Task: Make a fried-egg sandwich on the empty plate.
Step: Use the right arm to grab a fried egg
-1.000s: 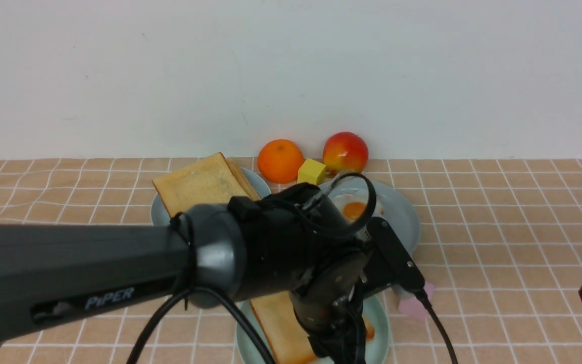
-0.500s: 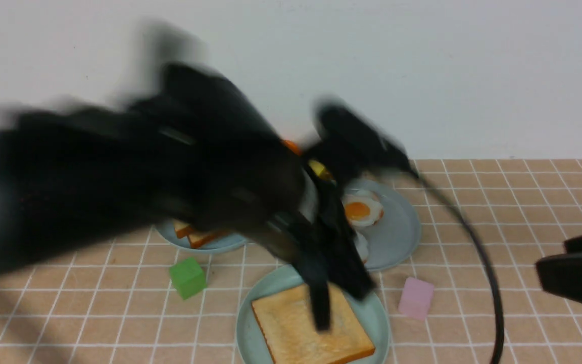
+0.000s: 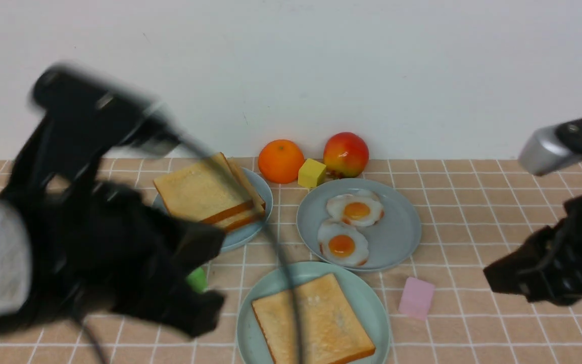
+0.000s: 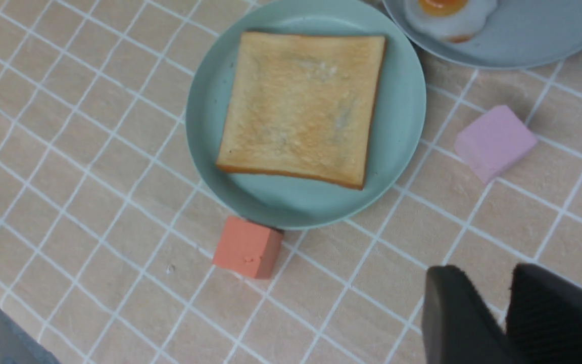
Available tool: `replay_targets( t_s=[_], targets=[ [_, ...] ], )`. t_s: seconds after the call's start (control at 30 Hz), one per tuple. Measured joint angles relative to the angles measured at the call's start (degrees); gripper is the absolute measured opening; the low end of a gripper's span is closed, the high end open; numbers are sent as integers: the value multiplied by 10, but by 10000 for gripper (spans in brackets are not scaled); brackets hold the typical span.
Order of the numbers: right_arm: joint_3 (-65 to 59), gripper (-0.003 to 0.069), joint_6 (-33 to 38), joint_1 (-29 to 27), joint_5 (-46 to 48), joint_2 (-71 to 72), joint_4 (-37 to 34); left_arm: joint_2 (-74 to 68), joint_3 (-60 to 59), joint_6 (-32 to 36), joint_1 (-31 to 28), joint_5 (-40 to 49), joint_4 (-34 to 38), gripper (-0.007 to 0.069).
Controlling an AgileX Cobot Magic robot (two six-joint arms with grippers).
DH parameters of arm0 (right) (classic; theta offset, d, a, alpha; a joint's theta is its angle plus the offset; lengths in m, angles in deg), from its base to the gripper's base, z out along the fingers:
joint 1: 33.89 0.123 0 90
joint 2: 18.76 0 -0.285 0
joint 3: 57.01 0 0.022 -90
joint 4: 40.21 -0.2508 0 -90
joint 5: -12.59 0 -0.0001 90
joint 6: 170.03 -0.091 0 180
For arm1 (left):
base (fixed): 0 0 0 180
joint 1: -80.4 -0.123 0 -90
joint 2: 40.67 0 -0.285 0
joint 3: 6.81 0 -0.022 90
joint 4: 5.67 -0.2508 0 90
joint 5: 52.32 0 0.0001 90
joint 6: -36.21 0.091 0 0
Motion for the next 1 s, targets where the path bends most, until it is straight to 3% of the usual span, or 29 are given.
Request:
replay_targets(
  t_s=[0.33,0.5,0.77,1.0],
  targets=[
    [68,168,0,0,-9,-119,-6,78,-87,-197,0,-48,-157,-13],
    [131,211,-11,0,-11,-207,-7,73,-87,-250,0,-52,-196,-13],
    [258,334,-58,-37,-18,-365,-25,73,-87,-262,0,-54,-203,-13],
    [333,358,-63,-41,-24,-486,-81,72,-88,-262,0,-83,-204,-13]
  ],
)
